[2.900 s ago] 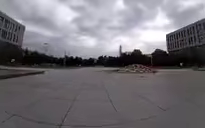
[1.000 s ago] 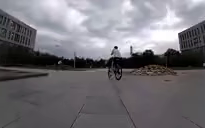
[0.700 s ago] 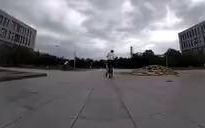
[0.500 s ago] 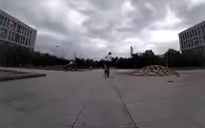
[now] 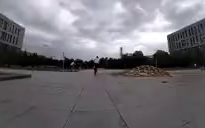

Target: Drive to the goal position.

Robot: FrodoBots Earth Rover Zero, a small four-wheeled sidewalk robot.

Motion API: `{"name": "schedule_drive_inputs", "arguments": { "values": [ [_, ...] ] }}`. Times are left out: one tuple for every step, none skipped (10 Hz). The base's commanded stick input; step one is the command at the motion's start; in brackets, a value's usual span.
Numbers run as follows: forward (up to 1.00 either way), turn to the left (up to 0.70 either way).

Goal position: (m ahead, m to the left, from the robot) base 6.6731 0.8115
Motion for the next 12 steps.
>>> {"name": "schedule_drive_inputs", "arguments": {
  "values": [
    [0.7, 0.0],
    [0.7, 0.0],
    [0.7, 0.0],
    [0.7, 0.0],
    [0.7, 0.0],
    [0.7, 0.0],
    [0.7, 0.0],
    [0.7, 0.0],
    [0.7, 0.0],
    [0.7, 0.0],
    [0.7, 0.0],
    [0.7, 0.0]
  ]
}}
